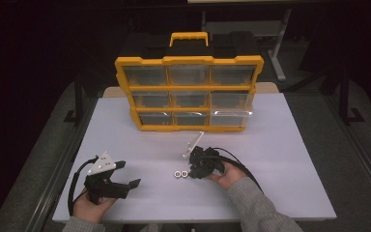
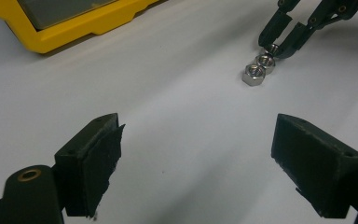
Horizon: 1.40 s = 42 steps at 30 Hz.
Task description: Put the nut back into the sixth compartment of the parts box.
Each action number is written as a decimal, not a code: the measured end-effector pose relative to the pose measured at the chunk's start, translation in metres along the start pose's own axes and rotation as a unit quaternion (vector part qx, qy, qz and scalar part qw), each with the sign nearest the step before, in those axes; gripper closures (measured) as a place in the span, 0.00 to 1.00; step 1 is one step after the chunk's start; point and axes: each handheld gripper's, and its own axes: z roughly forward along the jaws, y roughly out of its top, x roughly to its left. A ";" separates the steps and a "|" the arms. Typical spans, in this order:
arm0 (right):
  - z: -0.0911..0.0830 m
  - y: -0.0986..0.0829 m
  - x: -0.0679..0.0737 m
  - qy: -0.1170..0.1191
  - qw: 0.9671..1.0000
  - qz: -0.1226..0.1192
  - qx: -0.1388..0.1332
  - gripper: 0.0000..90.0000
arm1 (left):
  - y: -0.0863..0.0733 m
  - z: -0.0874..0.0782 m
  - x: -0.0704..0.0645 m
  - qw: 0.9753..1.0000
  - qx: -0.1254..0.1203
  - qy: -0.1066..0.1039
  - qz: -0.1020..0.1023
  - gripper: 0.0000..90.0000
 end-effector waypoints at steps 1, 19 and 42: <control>-0.001 -0.001 -0.001 0.000 1.000 0.002 0.001 0.77 | 0.000 0.000 0.000 1.000 0.000 0.000 0.000 0.17; -0.022 0.005 0.000 0.016 1.000 0.002 -0.024 0.77 | 0.000 0.000 0.000 1.000 0.003 0.000 0.002 0.17; -0.153 0.044 -0.023 -0.018 0.997 0.005 -0.076 0.77 | 0.000 0.001 0.000 1.000 -0.002 0.002 0.002 0.17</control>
